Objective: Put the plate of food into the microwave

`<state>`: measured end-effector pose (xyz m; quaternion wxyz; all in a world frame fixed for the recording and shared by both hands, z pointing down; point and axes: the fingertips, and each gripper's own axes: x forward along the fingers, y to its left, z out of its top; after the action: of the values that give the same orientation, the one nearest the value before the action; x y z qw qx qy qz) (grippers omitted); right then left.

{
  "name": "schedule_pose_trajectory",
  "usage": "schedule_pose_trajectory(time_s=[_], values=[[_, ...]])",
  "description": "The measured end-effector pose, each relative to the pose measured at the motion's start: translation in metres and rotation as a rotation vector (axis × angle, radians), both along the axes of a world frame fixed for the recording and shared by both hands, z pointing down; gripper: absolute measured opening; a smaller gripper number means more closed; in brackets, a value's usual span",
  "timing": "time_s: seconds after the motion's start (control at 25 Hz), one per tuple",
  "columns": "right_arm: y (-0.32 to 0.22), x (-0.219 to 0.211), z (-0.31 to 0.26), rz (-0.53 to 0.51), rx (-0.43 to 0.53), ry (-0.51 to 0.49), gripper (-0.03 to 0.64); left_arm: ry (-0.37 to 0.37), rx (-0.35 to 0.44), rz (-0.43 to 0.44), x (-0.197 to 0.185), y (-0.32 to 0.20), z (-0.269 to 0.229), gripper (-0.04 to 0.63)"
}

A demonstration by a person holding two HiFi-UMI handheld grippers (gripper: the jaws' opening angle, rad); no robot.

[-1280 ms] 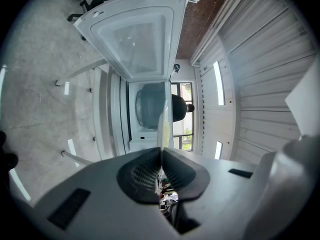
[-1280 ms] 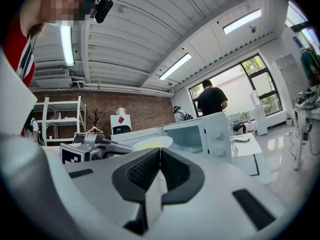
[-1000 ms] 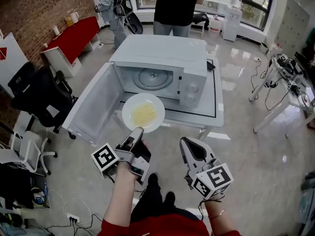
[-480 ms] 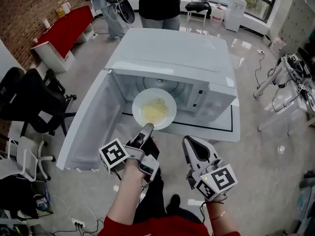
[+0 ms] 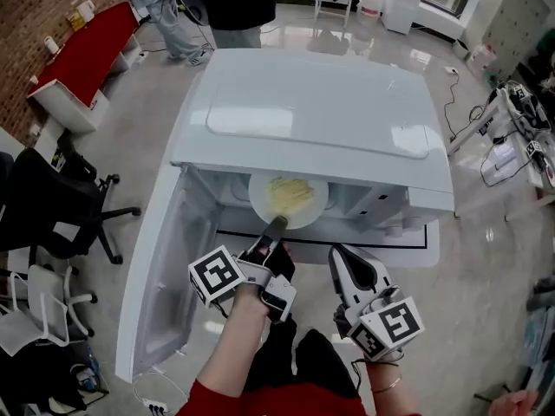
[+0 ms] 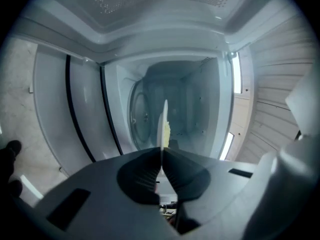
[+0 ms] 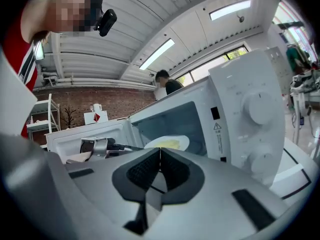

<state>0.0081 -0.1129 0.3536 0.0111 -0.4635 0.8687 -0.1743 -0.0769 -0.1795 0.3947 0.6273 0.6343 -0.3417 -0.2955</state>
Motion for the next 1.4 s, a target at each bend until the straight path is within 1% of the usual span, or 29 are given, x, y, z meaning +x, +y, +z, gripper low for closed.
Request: schedule_pose_trajectory(time_s=[0.12,0.24,0.4,0.64,0.76,0.88,1.04,1.16,1.4], values=[[-0.01,0.004,0.005,0.012,-0.011,0.006,0.015,-0.03,-0.021,0.006,0.0,-0.006,0.009,0.02],[-0.018,0.004,0.007,0.018,0.002,0.003,0.015,-0.04,-0.03,0.007,-0.002,-0.01,0.013,0.02],[-0.024,0.003,0.007,0.025,0.024,-0.003,0.015,-0.018,-0.025,-0.008,-0.006,-0.017,0.012,0.02],[-0.025,0.006,0.016,0.031,0.065,-0.005,0.015,-0.026,-0.004,-0.02,-0.003,-0.026,0.018,0.02],[-0.025,0.002,0.022,0.027,0.097,0.008,0.015,-0.045,0.011,-0.014,-0.005,-0.035,0.02,0.02],[-0.027,0.003,0.026,0.018,0.116,0.003,0.015,-0.089,0.017,-0.022,-0.005,-0.042,0.025,0.02],[-0.031,-0.001,0.026,-0.001,0.149,0.023,0.015,-0.127,0.003,-0.036,-0.007,-0.049,0.03,0.02],[-0.035,-0.005,0.028,-0.014,0.16,0.044,0.015,-0.124,-0.007,-0.051,-0.009,-0.057,0.031,0.02],[-0.037,-0.005,0.028,-0.025,0.164,0.039,0.015,-0.117,-0.051,-0.073,-0.009,-0.076,0.032,0.02]])
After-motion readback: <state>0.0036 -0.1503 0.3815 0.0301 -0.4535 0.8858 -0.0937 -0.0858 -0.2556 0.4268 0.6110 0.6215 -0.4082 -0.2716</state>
